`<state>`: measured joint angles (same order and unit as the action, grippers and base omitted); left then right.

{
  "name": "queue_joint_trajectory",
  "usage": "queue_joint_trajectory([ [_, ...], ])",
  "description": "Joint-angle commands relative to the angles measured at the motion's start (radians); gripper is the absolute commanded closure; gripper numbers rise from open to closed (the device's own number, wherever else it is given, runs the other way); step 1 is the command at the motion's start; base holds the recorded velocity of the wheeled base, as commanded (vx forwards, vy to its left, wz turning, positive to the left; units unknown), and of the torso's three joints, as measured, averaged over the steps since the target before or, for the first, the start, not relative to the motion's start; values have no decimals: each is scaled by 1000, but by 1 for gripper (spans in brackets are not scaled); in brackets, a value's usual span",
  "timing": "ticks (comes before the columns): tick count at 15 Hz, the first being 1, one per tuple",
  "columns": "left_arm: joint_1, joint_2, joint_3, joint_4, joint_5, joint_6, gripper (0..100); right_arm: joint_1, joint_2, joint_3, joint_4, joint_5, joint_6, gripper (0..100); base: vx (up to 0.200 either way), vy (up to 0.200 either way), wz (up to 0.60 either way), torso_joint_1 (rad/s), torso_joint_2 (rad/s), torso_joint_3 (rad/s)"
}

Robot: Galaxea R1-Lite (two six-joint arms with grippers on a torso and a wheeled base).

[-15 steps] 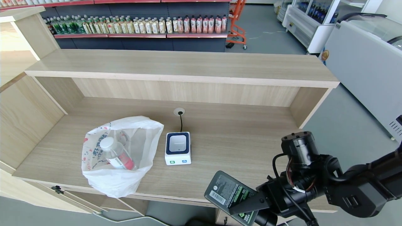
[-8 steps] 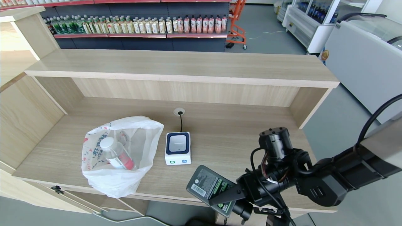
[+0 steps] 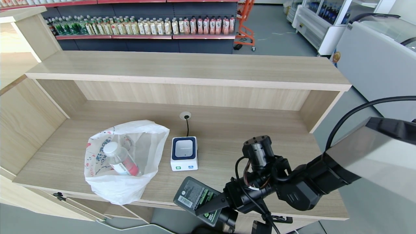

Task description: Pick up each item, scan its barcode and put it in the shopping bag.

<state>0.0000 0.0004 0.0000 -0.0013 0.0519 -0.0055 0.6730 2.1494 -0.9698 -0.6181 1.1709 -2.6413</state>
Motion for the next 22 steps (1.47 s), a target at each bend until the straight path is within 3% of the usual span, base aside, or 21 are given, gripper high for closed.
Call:
queue_joint_trajectory([
  [1,0,0,0,0,0,-1,0,16,41,-33,-28,0,27,100,0,0,0,0,0,0],
  [22,0,0,0,0,0,-1,0,27,53,-38,-80,-37,115,100,0,0,0,0,0,0],
])
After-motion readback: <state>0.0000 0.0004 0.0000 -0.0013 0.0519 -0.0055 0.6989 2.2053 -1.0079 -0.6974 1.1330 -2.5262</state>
